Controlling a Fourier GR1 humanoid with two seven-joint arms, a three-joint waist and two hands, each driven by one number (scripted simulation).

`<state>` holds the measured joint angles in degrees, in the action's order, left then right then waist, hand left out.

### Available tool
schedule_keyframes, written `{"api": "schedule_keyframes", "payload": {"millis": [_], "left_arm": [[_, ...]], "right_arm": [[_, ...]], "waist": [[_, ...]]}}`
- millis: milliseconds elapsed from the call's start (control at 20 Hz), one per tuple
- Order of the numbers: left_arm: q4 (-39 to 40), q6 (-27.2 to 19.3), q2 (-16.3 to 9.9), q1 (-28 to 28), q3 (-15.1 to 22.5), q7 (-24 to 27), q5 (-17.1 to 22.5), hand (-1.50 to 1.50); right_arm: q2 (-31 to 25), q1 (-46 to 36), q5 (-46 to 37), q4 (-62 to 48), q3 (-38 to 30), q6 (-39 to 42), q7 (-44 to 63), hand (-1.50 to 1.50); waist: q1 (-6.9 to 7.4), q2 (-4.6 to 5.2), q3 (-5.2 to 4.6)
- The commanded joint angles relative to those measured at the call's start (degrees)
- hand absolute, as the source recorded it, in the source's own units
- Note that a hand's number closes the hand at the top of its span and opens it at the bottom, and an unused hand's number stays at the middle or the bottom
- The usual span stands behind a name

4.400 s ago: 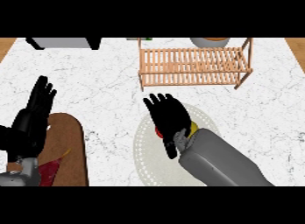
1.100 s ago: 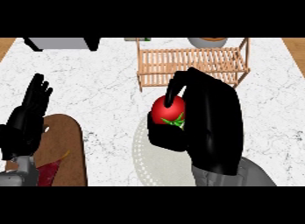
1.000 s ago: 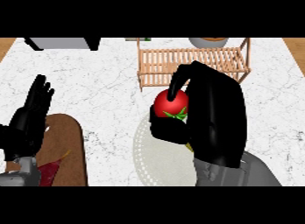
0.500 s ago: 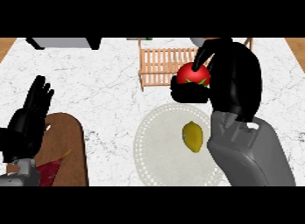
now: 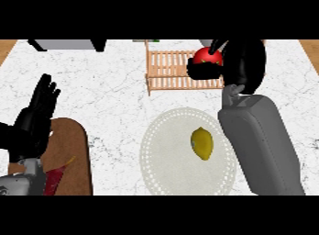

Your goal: Pick the tomato from the placemat and place it in the tiered shelf

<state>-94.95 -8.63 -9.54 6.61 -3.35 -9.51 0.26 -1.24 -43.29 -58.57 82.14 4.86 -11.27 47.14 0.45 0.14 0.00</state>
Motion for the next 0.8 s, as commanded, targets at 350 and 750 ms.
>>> {"api": "schedule_keyframes", "payload": {"millis": [350, 750], "left_arm": [[1.20, -0.85, 1.23, 1.44, 0.05, -0.90, -1.67, 0.00], [-5.83, 3.00, -1.56, -2.63, -1.84, -3.23, 1.43, 0.00]], "right_arm": [[0.04, -8.61, 1.48, -23.40, -6.95, -12.52, -10.35, 1.50], [-0.37, -14.25, 11.51, -34.32, -13.34, -15.44, -17.79, -1.50]], "waist": [[0.12, 0.03, 0.00], [0.82, 0.05, 0.01]]}}
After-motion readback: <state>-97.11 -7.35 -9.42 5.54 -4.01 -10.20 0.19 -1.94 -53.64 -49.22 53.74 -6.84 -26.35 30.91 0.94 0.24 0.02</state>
